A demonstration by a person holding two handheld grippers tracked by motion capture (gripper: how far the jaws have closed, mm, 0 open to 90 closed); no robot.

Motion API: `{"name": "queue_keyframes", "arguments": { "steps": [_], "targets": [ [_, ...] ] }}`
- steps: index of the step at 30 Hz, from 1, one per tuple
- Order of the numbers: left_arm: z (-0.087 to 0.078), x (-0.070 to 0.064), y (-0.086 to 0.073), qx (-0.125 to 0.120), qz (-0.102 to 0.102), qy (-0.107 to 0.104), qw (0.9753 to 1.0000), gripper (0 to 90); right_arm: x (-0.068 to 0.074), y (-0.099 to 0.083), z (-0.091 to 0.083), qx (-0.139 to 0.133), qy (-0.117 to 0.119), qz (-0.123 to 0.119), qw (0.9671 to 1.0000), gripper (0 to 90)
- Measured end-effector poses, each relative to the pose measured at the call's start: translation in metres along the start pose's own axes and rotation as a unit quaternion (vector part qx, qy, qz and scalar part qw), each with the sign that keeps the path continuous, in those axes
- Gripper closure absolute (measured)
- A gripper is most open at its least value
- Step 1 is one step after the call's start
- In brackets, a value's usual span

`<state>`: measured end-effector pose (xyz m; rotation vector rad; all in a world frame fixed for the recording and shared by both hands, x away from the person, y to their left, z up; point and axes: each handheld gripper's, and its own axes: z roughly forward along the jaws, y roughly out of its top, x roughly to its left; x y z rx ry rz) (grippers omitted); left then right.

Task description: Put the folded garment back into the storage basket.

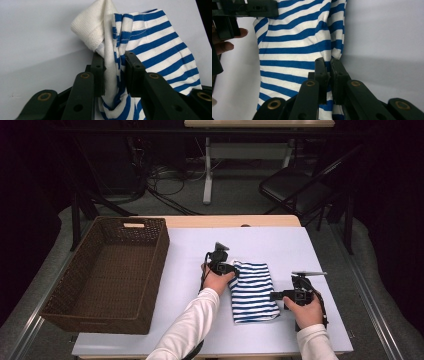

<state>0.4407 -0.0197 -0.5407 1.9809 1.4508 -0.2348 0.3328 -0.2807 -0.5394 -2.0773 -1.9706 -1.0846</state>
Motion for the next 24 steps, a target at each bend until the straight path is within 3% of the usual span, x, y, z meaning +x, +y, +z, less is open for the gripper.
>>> {"name": "queue_keyframes", "arguments": {
  "steps": [24],
  "targets": [
    [-0.0072, -0.0052, 0.0012, 0.001, 0.012, -0.002, 0.9999, 76.3, 0.0071, -0.0002, -0.0085, -0.016, 0.003, -0.008, 0.9998, 86.0]
  ]
}}
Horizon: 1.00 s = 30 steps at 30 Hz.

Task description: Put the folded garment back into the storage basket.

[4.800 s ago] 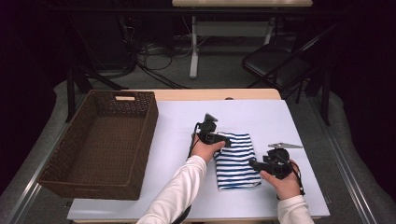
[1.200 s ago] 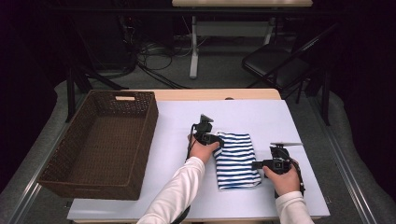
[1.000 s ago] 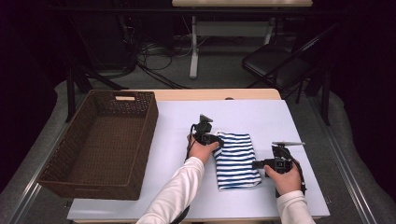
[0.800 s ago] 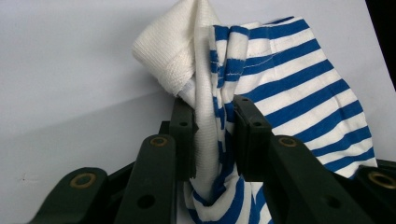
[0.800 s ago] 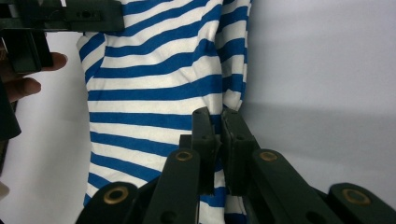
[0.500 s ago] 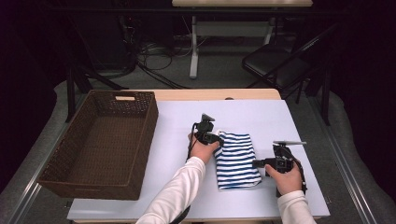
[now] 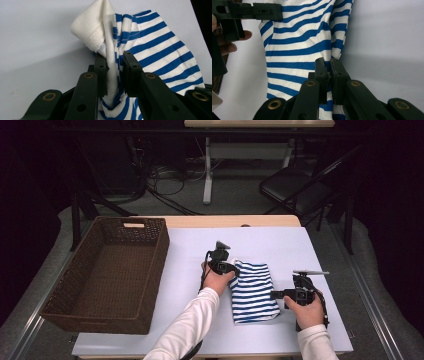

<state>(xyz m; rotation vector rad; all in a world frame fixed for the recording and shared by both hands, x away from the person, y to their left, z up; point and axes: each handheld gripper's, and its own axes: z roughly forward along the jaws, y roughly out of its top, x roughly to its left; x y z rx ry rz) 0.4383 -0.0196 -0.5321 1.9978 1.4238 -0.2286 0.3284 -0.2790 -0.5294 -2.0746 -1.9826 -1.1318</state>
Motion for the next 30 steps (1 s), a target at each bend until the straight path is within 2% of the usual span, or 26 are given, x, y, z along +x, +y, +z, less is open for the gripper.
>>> {"name": "queue_keyframes", "arguments": {
  "steps": [4, 9, 14, 18, 23, 30],
  "targets": [
    [-0.001, -0.001, 0.000, -0.004, 0.000, -0.002, 1.0000, 76.4, 0.001, 0.000, -0.002, 0.004, 0.000, 0.000, 1.0000, 86.1],
    [-0.005, -0.003, 0.001, -0.003, 0.003, -0.003, 1.0000, 76.4, 0.003, 0.000, -0.002, -0.004, 0.000, 0.002, 1.0000, 86.1],
    [-0.008, -0.003, 0.002, -0.001, 0.008, -0.002, 1.0000, 76.5, 0.003, 0.001, -0.005, 0.000, 0.004, -0.003, 1.0000, 86.1],
    [-0.011, -0.005, 0.003, -0.001, 0.011, -0.001, 0.9999, 76.5, 0.005, 0.001, -0.006, -0.004, 0.011, 0.003, 0.9999, 86.1],
    [-0.015, -0.007, 0.003, -0.006, 0.009, -0.004, 0.9999, 76.5, 0.008, 0.001, -0.009, -0.009, 0.010, -0.004, 0.9999, 86.1],
    [-0.021, -0.007, 0.003, -0.006, 0.018, -0.001, 0.9998, 76.6, 0.013, 0.000, -0.012, -0.012, 0.013, -0.008, 0.9998, 86.2]
  ]
}}
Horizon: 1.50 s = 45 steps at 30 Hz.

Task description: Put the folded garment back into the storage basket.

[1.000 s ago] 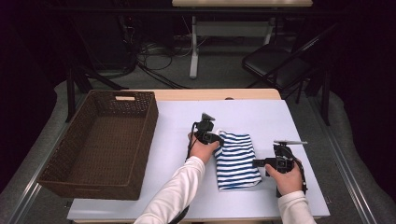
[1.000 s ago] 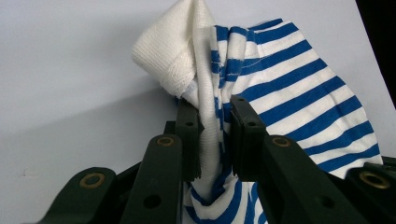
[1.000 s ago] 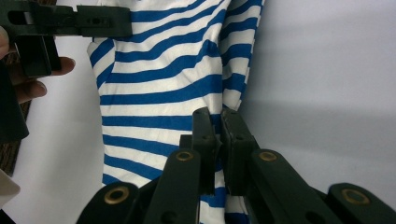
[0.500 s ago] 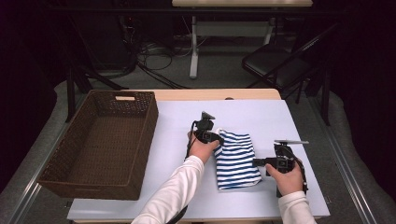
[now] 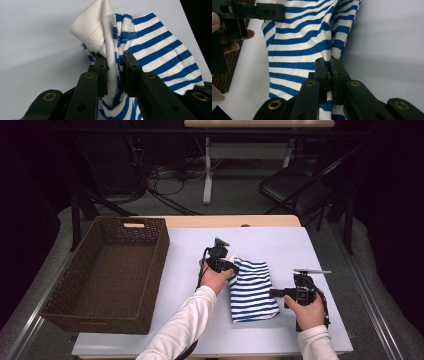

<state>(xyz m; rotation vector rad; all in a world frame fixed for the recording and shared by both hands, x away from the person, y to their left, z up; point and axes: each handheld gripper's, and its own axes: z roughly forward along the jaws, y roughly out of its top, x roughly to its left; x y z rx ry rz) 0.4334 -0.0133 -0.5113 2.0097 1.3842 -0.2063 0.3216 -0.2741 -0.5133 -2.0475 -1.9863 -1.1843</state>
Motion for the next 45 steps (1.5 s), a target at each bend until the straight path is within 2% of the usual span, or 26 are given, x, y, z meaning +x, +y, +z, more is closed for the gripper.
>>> {"name": "queue_keyframes", "arguments": {
  "steps": [11, 19, 24, 27, 33, 38, 42, 45],
  "targets": [
    [-0.013, 0.005, -0.003, -0.001, 0.002, 0.005, 1.0000, 76.6, 0.009, -0.003, 0.002, -0.005, 0.011, -0.004, 0.9999, 86.3],
    [-0.032, 0.010, -0.003, -0.010, 0.004, 0.011, 0.9999, 76.6, 0.026, -0.004, 0.004, -0.016, 0.024, -0.015, 0.9995, 86.4],
    [-0.047, 0.012, 0.000, -0.014, 0.007, 0.019, 0.9997, 76.6, 0.037, -0.001, 0.004, -0.012, 0.028, -0.020, 0.9993, 86.5],
    [-0.054, 0.013, 0.002, -0.012, 0.013, 0.027, 0.9995, 76.6, 0.042, 0.000, 0.006, -0.016, 0.043, -0.022, 0.9987, 86.5],
    [-0.062, 0.016, 0.004, -0.013, 0.013, 0.032, 0.9993, 76.7, 0.050, 0.005, 0.010, 0.003, 0.050, -0.022, 0.9985, 86.6],
    [-0.067, 0.020, 0.004, -0.011, 0.014, 0.031, 0.9994, 76.6, 0.054, 0.011, 0.010, 0.019, 0.069, -0.020, 0.9973, 86.8],
    [-0.071, 0.023, 0.004, -0.010, 0.010, 0.032, 0.9994, 76.7, 0.058, 0.016, 0.011, 0.030, 0.083, -0.010, 0.9961, 86.9],
    [-0.075, 0.025, 0.005, -0.010, 0.008, 0.032, 0.9994, 76.7, 0.060, 0.019, 0.012, 0.038, 0.084, -0.004, 0.9958, 87.0]
  ]
}}
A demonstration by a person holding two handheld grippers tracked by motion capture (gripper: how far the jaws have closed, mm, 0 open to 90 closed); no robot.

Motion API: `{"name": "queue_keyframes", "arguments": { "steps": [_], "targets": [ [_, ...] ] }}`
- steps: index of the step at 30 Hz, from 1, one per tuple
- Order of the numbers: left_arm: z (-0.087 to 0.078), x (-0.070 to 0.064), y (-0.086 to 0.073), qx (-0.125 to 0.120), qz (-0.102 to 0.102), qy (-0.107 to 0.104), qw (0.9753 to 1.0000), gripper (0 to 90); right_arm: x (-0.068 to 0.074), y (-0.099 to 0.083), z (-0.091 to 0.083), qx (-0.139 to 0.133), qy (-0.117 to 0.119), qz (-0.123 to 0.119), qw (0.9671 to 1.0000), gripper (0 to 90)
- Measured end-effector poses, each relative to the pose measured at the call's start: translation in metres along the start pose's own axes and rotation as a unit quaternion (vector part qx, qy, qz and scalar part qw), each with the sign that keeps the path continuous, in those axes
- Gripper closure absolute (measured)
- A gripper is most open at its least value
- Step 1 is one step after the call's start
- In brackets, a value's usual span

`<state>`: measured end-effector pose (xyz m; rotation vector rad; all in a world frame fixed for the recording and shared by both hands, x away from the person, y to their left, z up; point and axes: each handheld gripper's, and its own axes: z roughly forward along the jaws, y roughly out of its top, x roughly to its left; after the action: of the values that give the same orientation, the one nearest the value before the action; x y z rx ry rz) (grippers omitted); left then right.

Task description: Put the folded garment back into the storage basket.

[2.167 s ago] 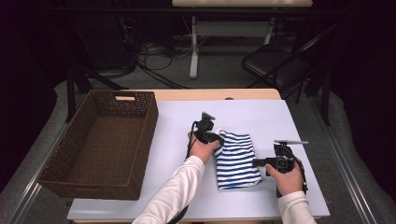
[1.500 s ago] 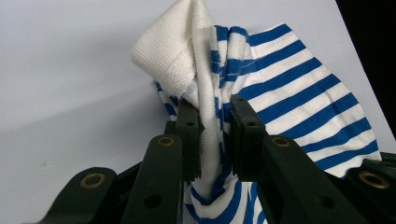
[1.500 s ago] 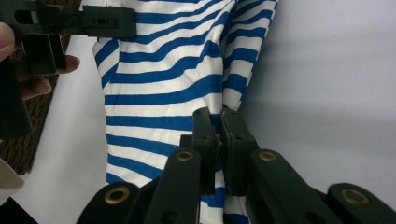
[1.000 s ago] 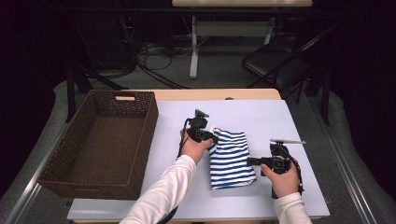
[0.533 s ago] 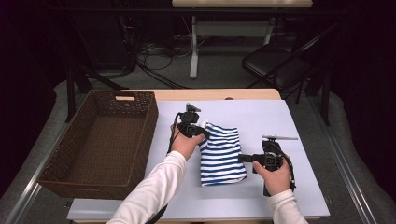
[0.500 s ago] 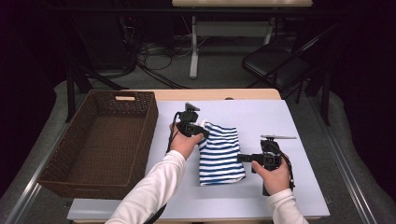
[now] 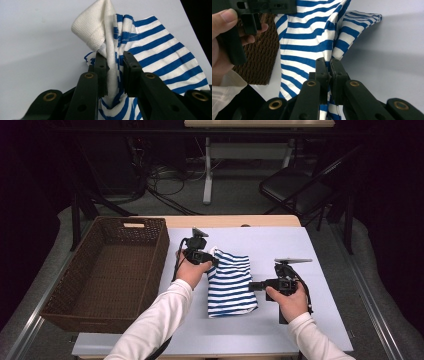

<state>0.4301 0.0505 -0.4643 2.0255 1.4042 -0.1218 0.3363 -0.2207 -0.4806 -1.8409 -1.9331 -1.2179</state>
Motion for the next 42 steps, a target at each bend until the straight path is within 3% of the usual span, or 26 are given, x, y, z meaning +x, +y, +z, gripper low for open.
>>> {"name": "queue_keyframes", "arguments": {
  "steps": [4, 9, 16, 42],
  "targets": [
    [-0.007, 0.001, 0.001, 0.002, -0.002, 0.000, 1.0000, 76.7, 0.008, 0.006, -0.001, 0.016, 0.003, 0.023, 0.9996, 87.0],
    [-0.015, 0.002, 0.004, 0.007, -0.005, -0.003, 1.0000, 76.7, 0.014, 0.010, -0.002, 0.025, -0.003, 0.027, 0.9993, 87.0],
    [-0.026, 0.002, 0.007, 0.011, 0.004, 0.001, 0.9999, 76.7, 0.027, 0.015, -0.003, 0.046, -0.012, 0.019, 0.9987, 87.1],
    [-0.075, 0.017, 0.017, -0.013, 0.003, 0.003, 0.9999, 76.7, 0.075, 0.031, -0.001, 0.030, 0.015, -0.023, 0.9992, 87.2]
  ]
}}
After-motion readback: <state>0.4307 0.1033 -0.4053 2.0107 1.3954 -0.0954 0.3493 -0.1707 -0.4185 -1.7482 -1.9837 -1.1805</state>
